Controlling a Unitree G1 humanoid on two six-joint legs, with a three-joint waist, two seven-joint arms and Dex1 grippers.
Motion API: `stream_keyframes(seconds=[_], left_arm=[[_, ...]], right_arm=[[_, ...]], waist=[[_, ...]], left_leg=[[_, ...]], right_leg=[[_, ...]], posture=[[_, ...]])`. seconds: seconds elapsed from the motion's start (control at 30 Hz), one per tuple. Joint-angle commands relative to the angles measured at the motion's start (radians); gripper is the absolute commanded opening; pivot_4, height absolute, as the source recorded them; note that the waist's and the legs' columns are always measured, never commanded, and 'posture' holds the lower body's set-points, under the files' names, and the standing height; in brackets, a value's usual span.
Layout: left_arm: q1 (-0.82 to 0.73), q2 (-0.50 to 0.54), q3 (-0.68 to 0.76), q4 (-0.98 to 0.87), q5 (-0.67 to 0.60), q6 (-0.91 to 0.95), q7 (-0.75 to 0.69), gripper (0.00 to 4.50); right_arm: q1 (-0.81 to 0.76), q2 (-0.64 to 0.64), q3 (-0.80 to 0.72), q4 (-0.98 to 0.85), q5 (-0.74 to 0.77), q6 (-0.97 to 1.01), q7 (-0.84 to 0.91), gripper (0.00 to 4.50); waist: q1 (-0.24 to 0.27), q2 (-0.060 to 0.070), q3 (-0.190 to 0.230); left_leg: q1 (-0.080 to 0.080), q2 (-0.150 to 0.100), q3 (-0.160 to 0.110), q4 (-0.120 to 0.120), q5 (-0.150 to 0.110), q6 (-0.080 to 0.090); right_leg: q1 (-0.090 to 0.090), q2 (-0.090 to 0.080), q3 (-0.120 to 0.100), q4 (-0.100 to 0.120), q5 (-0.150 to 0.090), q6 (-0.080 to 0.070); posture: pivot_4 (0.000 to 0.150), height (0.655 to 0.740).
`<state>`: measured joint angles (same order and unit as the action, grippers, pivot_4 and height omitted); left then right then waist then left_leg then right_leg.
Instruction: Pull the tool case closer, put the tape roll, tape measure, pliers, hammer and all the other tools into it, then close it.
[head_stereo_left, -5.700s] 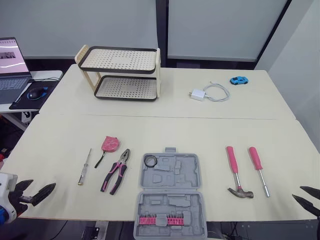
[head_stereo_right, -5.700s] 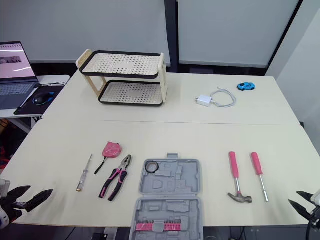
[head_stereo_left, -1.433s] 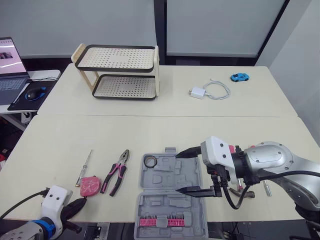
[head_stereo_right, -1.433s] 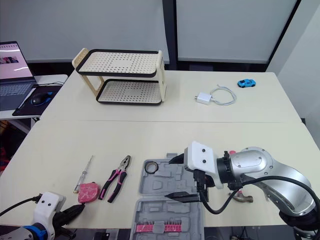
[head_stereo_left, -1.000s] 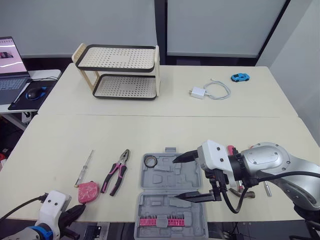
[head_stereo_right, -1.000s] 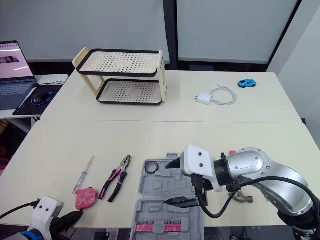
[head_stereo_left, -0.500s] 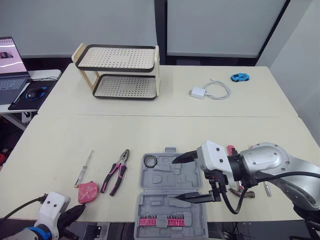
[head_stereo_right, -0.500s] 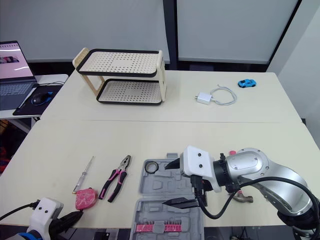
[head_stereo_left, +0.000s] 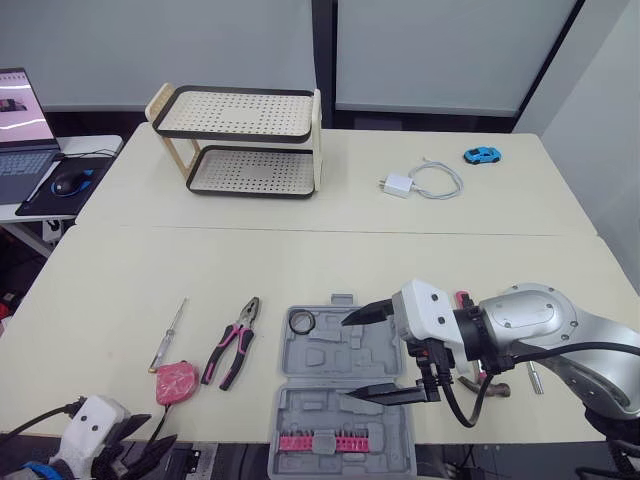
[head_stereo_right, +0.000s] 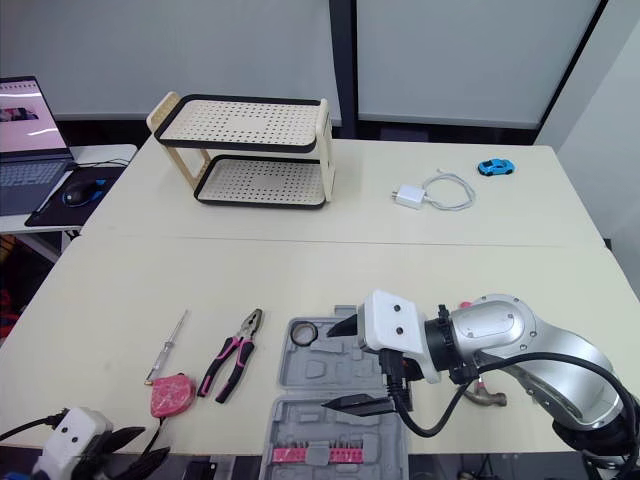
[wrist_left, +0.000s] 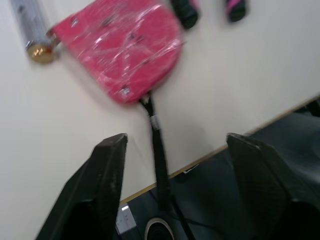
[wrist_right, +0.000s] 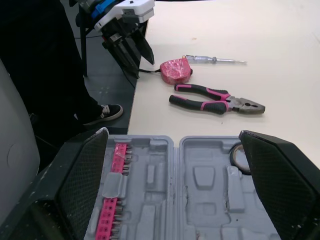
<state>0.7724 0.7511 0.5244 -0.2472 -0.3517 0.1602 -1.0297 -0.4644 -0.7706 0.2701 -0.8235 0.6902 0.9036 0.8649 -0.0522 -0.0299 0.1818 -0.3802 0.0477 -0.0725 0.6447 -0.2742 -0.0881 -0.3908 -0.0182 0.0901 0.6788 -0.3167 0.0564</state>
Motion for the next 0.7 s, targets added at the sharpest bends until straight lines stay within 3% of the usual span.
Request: stream_keyframes(seconds=[0.03, 0.33, 0.5, 0.7], left_arm=[[-0.055, 0.084, 0.068, 0.027, -0.044, -0.066, -0.122, 4.49], [-0.411, 0.316, -0.097, 0.427, 0.044, -0.324, -0.401, 4.49], [-0.603, 0.334, -0.253, 0.622, 0.124, -0.465, -0.481, 4.49], [-0.677, 0.31, -0.343, 0.736, 0.156, -0.545, -0.493, 4.49]], right_arm=[[-0.044, 0.005, 0.001, -0.043, 0.013, 0.02, -0.021, 4.5], [-0.119, 0.006, 0.025, -0.044, 0.032, 0.081, -0.041, 4.5], [-0.122, 0.001, 0.044, -0.043, 0.016, 0.08, -0.045, 4.5], [-0.107, -0.001, 0.048, -0.055, 0.012, 0.085, -0.054, 4.5]], waist=[[0.006, 0.001, 0.002], [0.011, 0.003, 0.002], [0.001, 0.003, 0.003], [-0.007, 0.003, 0.002]], left_leg=[[0.0, 0.0, 0.0, 0.0, 0.0, 0.0], [-0.003, 0.0, 0.0, -0.001, 0.0, 0.0], [-0.004, 0.0, -0.001, -0.002, 0.0, 0.001], [-0.004, 0.0, -0.002, 0.0, 0.0, 0.001]], right_leg=[[0.001, 0.0, 0.0, 0.0, 0.0, 0.0], [-0.003, 0.0, -0.001, 0.0, 0.004, 0.006], [-0.004, 0.0, -0.002, 0.001, 0.003, 0.005], [-0.004, 0.001, -0.002, 0.004, 0.003, 0.005]], posture=[[0.15, 0.735], [0.15, 0.735], [0.15, 0.735], [0.15, 0.735]])
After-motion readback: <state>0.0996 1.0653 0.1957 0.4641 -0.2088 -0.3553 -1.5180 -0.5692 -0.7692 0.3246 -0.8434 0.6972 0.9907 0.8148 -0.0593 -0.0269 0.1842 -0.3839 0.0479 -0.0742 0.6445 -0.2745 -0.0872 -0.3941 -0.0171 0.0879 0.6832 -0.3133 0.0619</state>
